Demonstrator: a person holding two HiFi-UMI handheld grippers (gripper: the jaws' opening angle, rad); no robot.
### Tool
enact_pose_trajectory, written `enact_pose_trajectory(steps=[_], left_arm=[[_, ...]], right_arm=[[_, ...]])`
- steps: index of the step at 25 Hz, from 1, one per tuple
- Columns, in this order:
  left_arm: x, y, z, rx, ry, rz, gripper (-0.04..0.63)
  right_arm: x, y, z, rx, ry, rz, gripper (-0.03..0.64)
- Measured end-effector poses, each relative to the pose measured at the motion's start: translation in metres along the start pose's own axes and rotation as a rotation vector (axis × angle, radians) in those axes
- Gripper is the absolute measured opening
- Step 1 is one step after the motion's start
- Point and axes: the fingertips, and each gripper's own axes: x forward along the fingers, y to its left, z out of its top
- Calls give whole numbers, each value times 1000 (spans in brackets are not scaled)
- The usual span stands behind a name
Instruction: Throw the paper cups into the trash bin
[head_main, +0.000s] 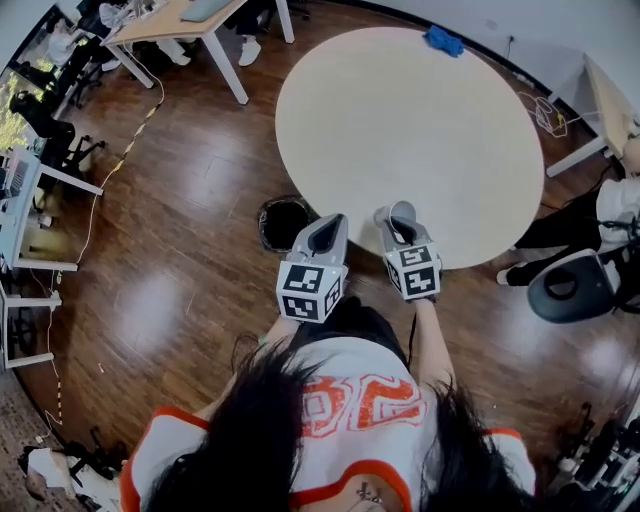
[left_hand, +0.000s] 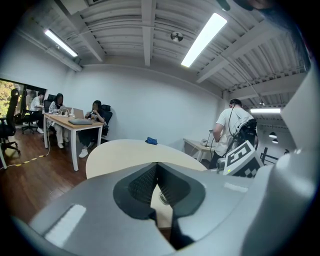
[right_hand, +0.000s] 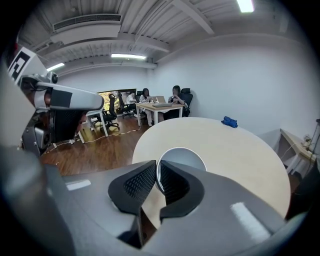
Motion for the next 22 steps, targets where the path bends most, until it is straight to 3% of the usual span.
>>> enact_pose_trajectory(steps=[13,22], left_arm=[[-28,27,-3,-24,-25,118,0],[-36,68,14,-39,-53,153,0]], right_arm=[[-5,46,19,-17,-45,108,31],[15,77,49,-20,-76,149,31]])
